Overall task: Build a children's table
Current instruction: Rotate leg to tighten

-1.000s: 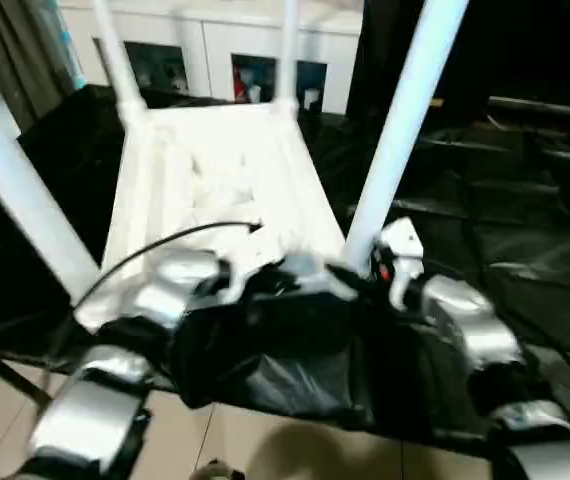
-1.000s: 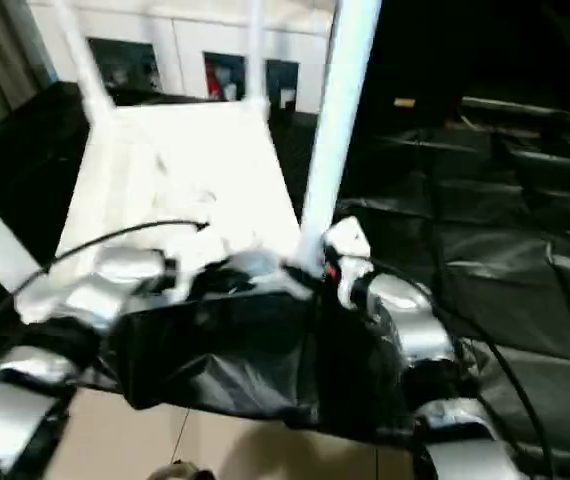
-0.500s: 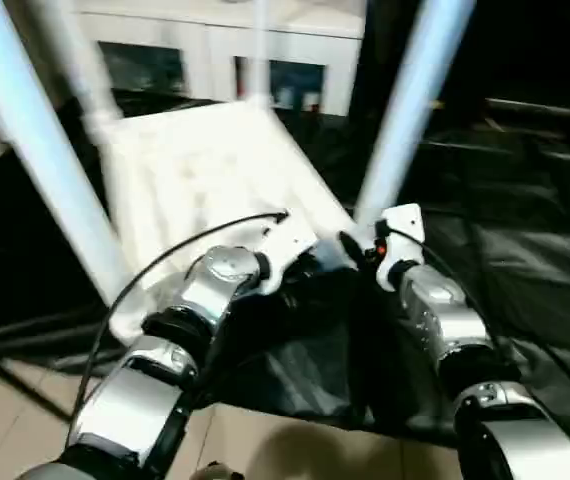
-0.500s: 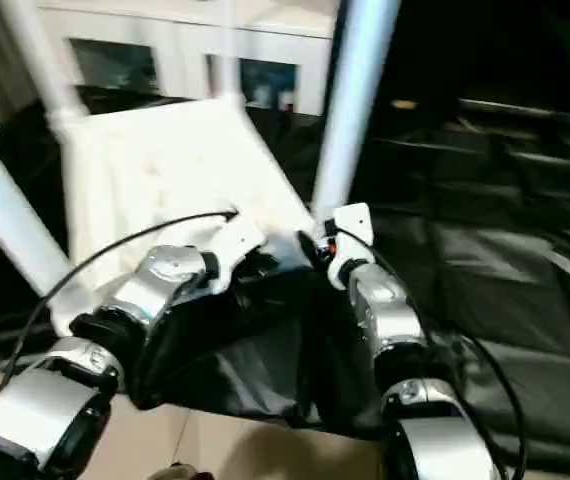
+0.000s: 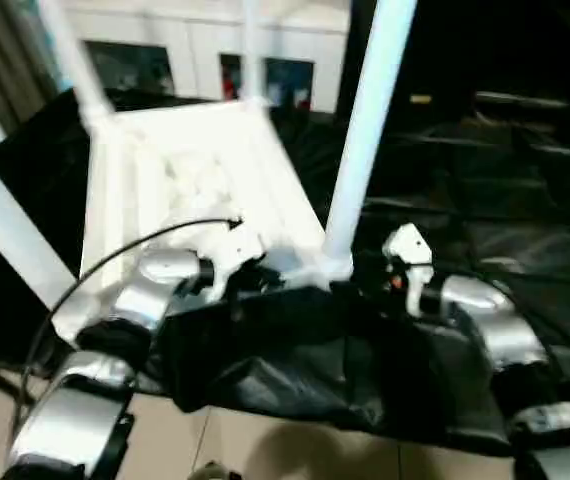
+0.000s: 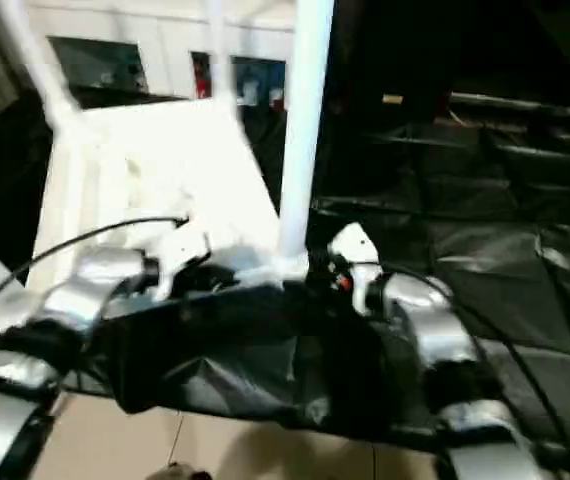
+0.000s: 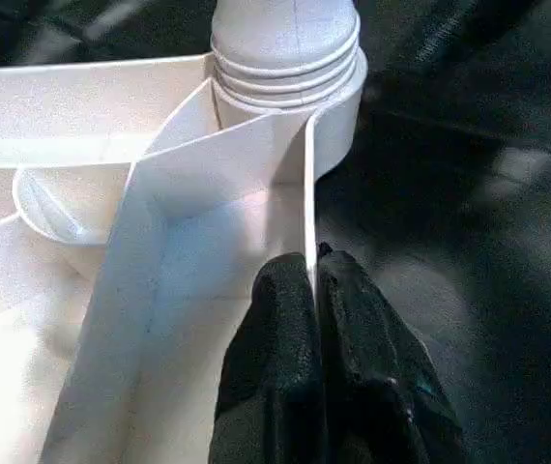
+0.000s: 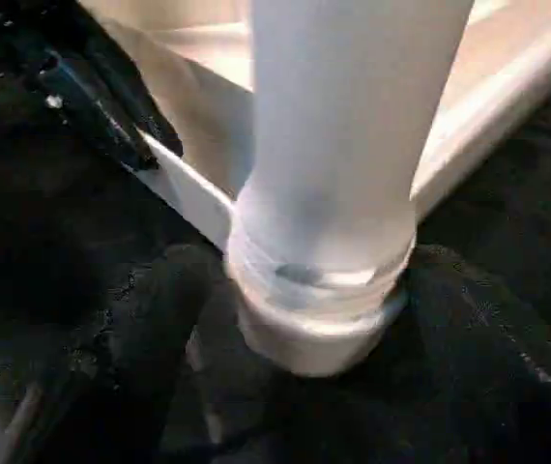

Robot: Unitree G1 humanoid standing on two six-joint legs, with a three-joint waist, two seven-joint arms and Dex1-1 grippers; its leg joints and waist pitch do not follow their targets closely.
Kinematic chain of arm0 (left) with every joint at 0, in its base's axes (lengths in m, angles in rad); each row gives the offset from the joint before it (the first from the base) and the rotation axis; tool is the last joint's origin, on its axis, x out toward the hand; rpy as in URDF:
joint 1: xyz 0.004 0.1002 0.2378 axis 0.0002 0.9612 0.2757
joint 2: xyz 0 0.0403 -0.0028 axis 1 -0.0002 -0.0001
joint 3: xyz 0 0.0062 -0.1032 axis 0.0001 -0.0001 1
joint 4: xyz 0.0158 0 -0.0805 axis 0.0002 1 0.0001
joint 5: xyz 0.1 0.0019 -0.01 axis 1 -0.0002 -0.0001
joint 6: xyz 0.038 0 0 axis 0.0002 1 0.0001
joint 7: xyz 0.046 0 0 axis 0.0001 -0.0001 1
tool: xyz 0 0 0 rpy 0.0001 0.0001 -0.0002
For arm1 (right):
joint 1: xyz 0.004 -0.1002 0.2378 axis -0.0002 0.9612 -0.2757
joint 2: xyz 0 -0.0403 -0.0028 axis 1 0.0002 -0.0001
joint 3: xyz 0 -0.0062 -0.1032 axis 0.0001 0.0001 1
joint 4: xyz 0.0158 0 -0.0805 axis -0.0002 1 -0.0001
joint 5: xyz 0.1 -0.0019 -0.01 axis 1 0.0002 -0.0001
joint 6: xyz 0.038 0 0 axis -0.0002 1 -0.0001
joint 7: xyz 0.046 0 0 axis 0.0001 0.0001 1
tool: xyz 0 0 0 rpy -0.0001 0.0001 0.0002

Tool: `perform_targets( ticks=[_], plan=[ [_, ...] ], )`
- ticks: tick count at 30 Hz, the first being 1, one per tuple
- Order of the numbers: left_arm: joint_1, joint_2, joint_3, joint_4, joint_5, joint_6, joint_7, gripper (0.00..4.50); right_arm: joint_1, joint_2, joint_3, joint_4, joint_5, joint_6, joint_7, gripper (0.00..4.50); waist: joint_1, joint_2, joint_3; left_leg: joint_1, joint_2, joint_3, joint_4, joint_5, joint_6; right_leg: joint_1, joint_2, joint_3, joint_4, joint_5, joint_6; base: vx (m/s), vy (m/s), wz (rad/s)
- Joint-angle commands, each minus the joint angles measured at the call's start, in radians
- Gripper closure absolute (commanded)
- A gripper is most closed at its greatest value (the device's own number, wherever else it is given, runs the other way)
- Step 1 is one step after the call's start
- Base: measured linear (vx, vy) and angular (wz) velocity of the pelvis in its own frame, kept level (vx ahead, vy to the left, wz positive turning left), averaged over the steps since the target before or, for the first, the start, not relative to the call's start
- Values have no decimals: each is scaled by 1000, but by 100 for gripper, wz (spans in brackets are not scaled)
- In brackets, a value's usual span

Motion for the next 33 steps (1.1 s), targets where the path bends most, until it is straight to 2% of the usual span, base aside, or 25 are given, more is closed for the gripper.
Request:
perform_targets(
  ticks=[1,3,7,10,11,13,16,24,27,30,33],
  plan=[
    [7,-24,-30,-69,-64,-18,-103,450,13,-1,51,-61,30,6,87,92,5,-13,-68,26,93,-45,-68,-149,73,47,-98,66,-64,-136,-241,0,0,0],
    [11,-20,-32,-75,-69,-14,-122,450,15,-4,52,-68,33,6,100,92,15,-11,-68,31,94,-42,-67,-151,73,40,-96,68,-64,-130,-240,0,0,0],
    [26,-15,-39,-98,-70,-9,-141,450,22,-4,53,-92,39,22,131,92,28,-10,-67,32,96,-44,-70,-172,55,40,-99,68,-67,-162,-230,0,0,0],
    [30,-19,-38,-99,-64,-12,-136,450,30,-10,72,-101,32,27,149,92,27,-12,-66,30,95,-46,-73,-184,37,41,-100,67,-67,-182,-220,0,0,0],
    [30,-19,-38,-99,-64,-12,-136,450,31,-10,73,-102,32,27,149,116,28,-13,-67,31,94,-46,-72,-179,36,42,-101,68,-67,-178,-217,0,0,0],
    [32,-19,-37,-102,-61,-10,-137,450,36,-15,79,-110,35,31,156,124,28,-14,-68,29,93,-45,-71,-162,41,43,-100,68,-65,-156,-219,0,0,0],
    [32,-15,-36,-104,-63,-6,-138,450,41,-18,80,-112,38,36,164,166,30,-15,-69,27,91,-44,-68,-145,54,43,-99,67,-63,-139,-220,0,0,0],
    [41,-17,-32,-109,-50,-9,-94,450,45,-9,82,-93,26,40,136,183,30,-16,-68,28,92,-46,-69,-159,47,43,-100,67,-66,-179,-210,0,0,0],
    [24,-41,-21,-65,-12,-9,27,450,36,23,54,-21,-6,24,1,185,24,-16,-66,28,91,-47,-71,-167,38,40,-101,68,-70,-193,-209,0,0,0],
    [6,-66,-13,-30,19,8,140,450,23,57,18,38,-19,24,-126,185,17,-18,-63,33,89,-50,-74,-211,12,39,-103,69,-83,-279,-189,0,0,0],
    [-24,-109,3,9,41,43,283,450,10,109,-27,95,-22,41,-293,185,9,-14,-62,37,88,-53,-77,-234,-8,38,-105,69,-91,-326,-177,0,0,0]
  ],
)
